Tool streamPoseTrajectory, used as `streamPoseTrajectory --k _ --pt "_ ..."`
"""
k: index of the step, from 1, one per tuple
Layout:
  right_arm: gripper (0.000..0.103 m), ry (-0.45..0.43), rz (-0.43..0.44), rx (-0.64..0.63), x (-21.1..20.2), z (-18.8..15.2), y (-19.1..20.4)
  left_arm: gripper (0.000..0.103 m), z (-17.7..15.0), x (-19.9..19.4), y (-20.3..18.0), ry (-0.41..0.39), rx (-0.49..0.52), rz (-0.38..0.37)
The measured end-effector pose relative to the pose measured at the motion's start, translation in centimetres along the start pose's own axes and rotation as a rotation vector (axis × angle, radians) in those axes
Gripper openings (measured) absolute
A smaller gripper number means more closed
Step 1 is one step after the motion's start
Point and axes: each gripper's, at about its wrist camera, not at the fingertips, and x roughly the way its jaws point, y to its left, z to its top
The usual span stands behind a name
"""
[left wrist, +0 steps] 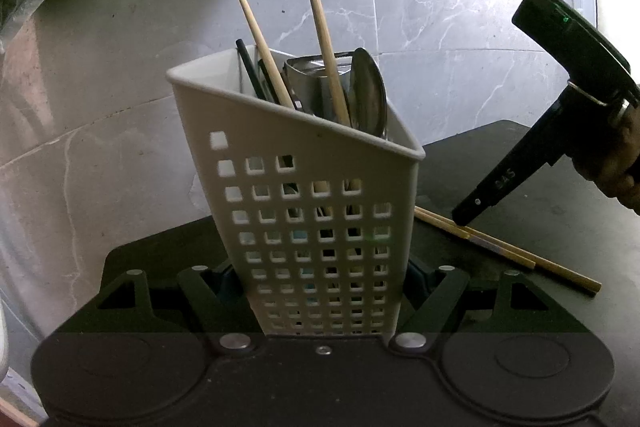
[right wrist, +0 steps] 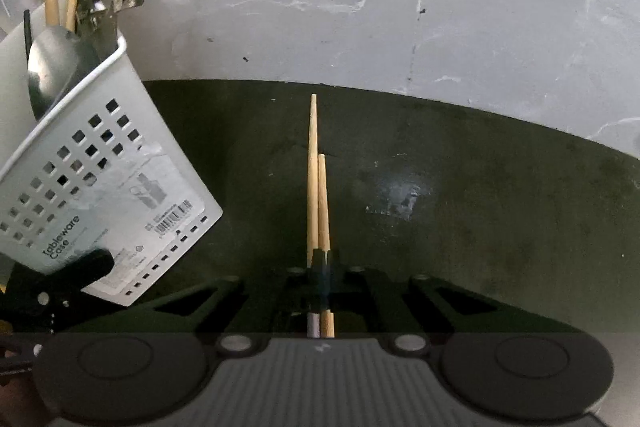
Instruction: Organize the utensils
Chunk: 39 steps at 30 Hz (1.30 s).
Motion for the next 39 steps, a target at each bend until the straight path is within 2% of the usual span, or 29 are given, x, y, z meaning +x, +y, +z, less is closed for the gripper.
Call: streamPoseTrajectory --k 6,8,10,12,14,15,17,20,24,25,27,28,29,32,37,39 --pt "0.002 0.021 0.025 0.031 0.4 0.4 -0.8 0.078 0.0 0.0 0.0 0.001 0.006 -0.004" --pt "0.012 0.023 0.025 0.047 0.3 0.6 -1.4 0.078 0.0 0.0 0.1 0.001 0.007 -0.006" --pt "0.017 0.034 0.017 0.04 1.0 1.0 -1.5 0.078 0.0 0.0 0.2 0.001 0.008 -0.008" --pt "0.017 0.043 -0.007 0.005 1.3 0.5 -0.9 0.078 0.0 0.0 0.2 0.0 0.006 -0.01" --pt "0.006 0.036 -0.033 -0.034 1.5 0.6 -0.4 0.078 -0.1 0.1 0.3 0.001 0.005 -0.011" --pt "0.006 0.023 -0.03 -0.026 1.7 0.8 -0.4 0.078 -0.1 0.1 0.3 0.0 0.004 -0.011" --pt "0.005 0.004 -0.008 0.035 2.3 1.6 -0.7 0.078 -0.1 0.1 0.3 0.001 0.004 -0.013" --pt "0.005 0.001 0.094 0.173 3.2 2.7 -1.4 0.078 -0.1 0.1 0.4 0.004 0.006 -0.016" --pt "0.007 0.008 0.157 0.207 3.8 2.8 -0.7 0.078 -0.1 0.2 0.6 0.003 0.007 -0.022" --pt "0.01 0.01 0.162 0.215 3.8 2.8 -0.6 0.078 -0.1 0.2 0.6 0.003 0.005 -0.022" --pt "0.027 0.017 0.183 0.228 3.8 3.0 -0.7 0.078 -0.2 0.3 0.7 0.004 0.003 -0.024" --pt "0.043 0.015 0.19 0.221 3.8 3.1 -0.5 0.078 -0.2 0.4 0.7 0.004 0.002 -0.024" --pt "0.051 0.014 0.19 0.203 3.7 3.3 -0.2 0.078 -0.2 0.4 0.7 0.004 0.002 -0.025" --pt "0.058 0.023 0.155 0.125 3.8 3.1 1.6 0.078 -0.2 0.5 0.8 0.005 0.002 -0.029" --pt "0.058 0.03 0.027 -0.038 4.6 3.1 4.9 0.078 -0.2 0.6 0.9 0.006 0.005 -0.032" --pt "0.05 0.026 -0.01 -0.061 4.7 3.0 5.4 0.078 -0.2 0.6 0.9 0.006 0.005 -0.032"
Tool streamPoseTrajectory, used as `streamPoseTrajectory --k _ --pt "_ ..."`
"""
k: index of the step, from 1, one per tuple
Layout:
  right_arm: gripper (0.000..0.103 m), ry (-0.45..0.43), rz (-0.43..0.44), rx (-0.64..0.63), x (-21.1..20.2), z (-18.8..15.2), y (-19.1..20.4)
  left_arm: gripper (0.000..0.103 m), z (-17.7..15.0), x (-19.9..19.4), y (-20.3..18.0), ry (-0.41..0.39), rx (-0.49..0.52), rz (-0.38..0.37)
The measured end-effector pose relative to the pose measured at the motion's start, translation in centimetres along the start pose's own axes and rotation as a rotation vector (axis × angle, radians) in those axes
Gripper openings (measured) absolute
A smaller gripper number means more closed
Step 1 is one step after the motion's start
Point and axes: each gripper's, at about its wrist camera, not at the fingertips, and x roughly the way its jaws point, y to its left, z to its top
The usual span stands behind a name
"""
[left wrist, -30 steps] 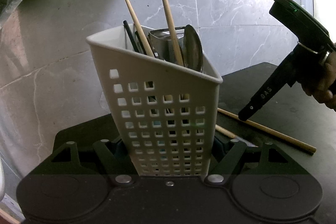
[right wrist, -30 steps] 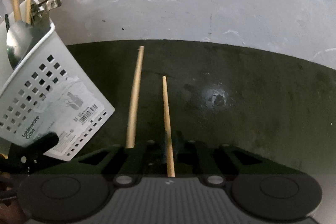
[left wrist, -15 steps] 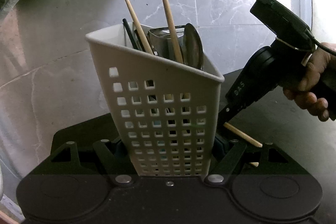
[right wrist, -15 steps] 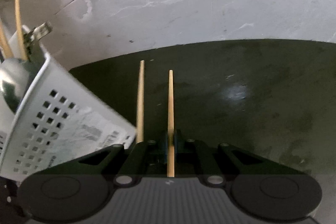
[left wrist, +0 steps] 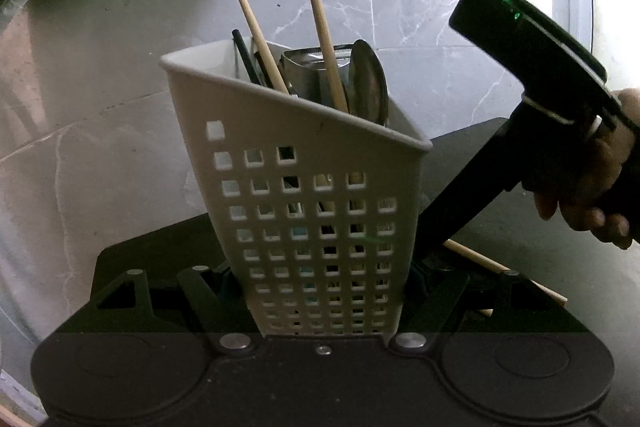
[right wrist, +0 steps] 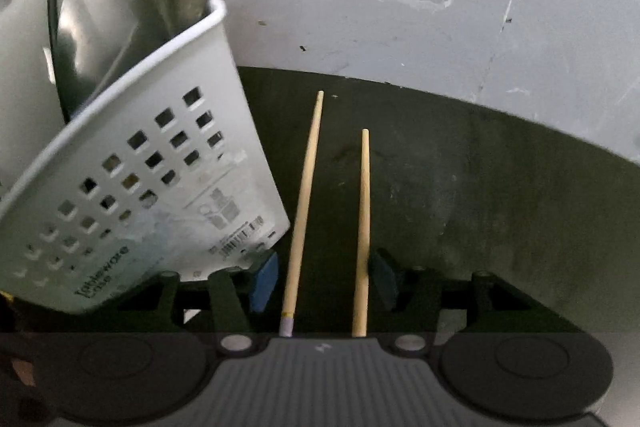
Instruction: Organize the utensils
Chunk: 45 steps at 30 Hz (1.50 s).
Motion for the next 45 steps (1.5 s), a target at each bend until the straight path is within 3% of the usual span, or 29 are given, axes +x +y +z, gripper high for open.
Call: streamPoseTrajectory --k 3,5,12,22,45 --pt "0.033 -0.003 -0.031 -0.029 0.0 -0.2 0.4 0.078 0.0 0.0 0.0 0.0 -0.001 -0.001" --pt "0.014 0.004 -0.038 -0.037 -0.4 -0.5 0.4 0.078 0.0 0.0 0.1 0.001 -0.002 -0.002" --pt "0.012 0.027 -0.036 -0.06 -0.6 -1.0 -0.4 0.078 0.0 0.1 0.1 0.002 -0.002 -0.002" --pt "0.012 -0.005 0.001 0.015 -2.0 -2.8 -2.4 0.078 0.0 0.2 0.1 0.002 0.0 -0.001" --pt "0.012 -0.095 0.009 0.074 -4.1 -3.0 -3.5 0.078 0.0 0.3 0.0 0.004 0.003 -0.001"
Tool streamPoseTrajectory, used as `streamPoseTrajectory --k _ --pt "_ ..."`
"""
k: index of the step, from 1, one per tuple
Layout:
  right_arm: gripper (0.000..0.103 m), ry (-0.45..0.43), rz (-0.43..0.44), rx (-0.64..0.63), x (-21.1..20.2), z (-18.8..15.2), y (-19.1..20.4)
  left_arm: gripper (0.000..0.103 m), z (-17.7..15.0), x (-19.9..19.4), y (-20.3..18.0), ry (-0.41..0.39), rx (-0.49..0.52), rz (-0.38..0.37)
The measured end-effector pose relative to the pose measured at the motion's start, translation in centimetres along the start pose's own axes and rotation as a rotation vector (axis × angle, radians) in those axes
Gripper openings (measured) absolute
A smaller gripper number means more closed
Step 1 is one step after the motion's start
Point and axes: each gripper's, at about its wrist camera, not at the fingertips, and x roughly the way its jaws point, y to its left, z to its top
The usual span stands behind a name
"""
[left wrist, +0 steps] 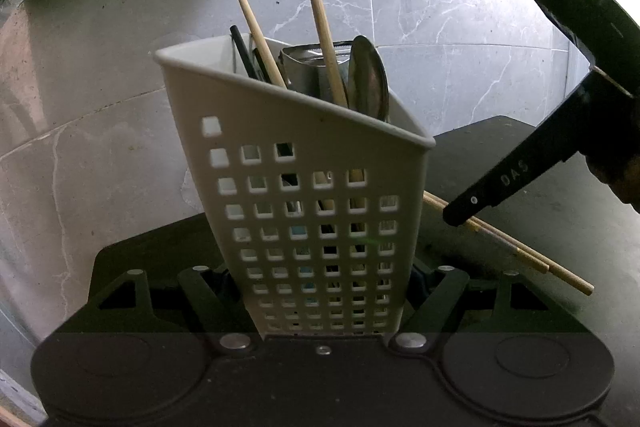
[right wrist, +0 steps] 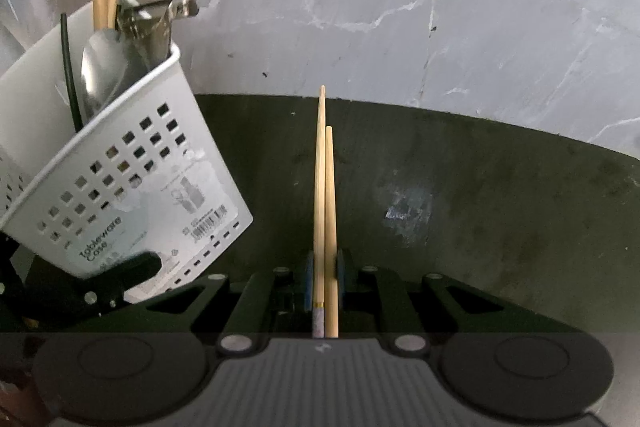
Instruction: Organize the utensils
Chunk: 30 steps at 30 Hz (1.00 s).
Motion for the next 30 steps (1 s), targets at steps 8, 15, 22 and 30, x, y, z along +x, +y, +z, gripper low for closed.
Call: streamPoseTrajectory --k 8,15,22,30 --pt "0.012 -0.056 0.009 0.033 -1.5 0.4 -0.7 0.078 0.0 0.0 0.0 -0.001 0.0 0.0" --pt "0.012 -0.144 0.02 0.058 -3.5 1.0 -1.1 0.078 0.0 0.0 0.0 -0.002 0.001 -0.001" --pt "0.012 -0.242 0.032 0.083 -5.9 1.6 -1.3 0.078 -0.2 0.0 0.1 -0.008 0.004 -0.004" --pt "0.012 -0.431 0.063 0.077 -10.7 1.4 -0.4 0.078 -0.5 0.0 0.2 -0.017 0.007 -0.006"
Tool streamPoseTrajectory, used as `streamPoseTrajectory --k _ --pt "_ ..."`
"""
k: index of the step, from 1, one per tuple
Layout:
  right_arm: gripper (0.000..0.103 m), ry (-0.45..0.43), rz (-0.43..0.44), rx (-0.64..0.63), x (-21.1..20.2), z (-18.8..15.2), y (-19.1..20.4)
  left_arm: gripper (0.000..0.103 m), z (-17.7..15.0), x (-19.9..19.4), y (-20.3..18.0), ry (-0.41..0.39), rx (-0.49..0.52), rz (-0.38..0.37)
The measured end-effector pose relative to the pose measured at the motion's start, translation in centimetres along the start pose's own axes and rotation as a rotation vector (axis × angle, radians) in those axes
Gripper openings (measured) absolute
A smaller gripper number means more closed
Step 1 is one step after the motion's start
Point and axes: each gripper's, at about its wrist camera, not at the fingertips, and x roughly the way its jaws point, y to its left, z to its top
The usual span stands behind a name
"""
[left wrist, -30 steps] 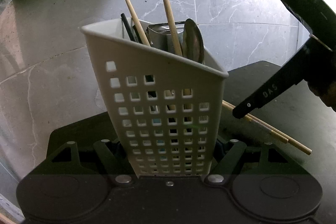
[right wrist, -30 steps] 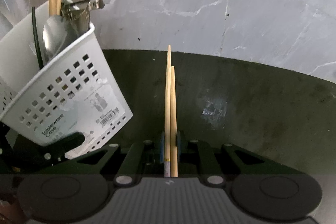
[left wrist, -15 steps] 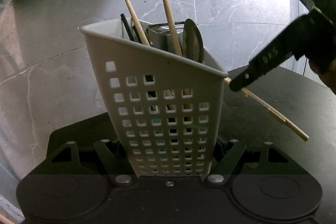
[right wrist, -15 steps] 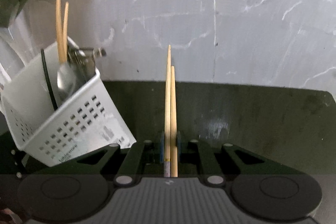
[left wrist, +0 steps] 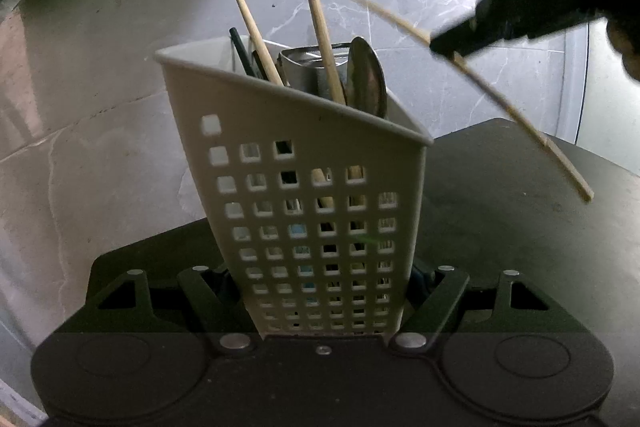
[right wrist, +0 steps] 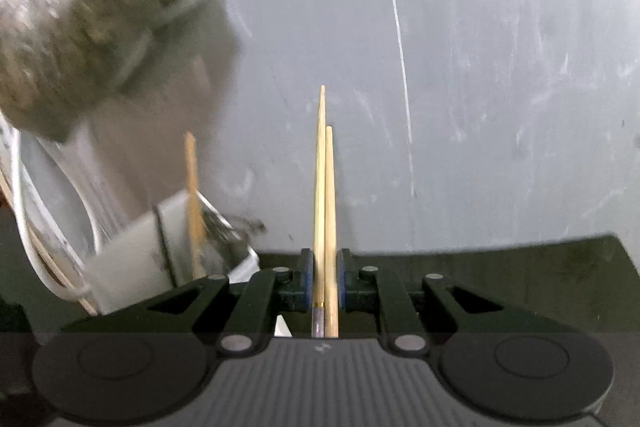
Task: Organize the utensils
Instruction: 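Lift the chopstick pair with the right tool above the white holder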
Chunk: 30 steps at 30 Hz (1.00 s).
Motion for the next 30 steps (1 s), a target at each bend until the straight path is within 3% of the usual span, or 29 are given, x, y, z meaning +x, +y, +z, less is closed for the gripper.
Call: streamPoseTrajectory --k 8,18,30 --pt "0.012 -0.201 0.099 0.002 -3.8 2.2 1.7 0.078 -0.3 -0.1 0.0 -0.003 0.004 -0.001" --pt "0.013 -0.429 0.297 0.023 -3.2 3.7 4.0 0.078 -0.2 -0.1 -0.2 -0.001 0.006 0.0" --pt "0.013 -0.505 0.396 0.055 -0.5 2.5 3.7 0.078 -0.1 -0.1 -0.3 -0.002 0.012 0.0"
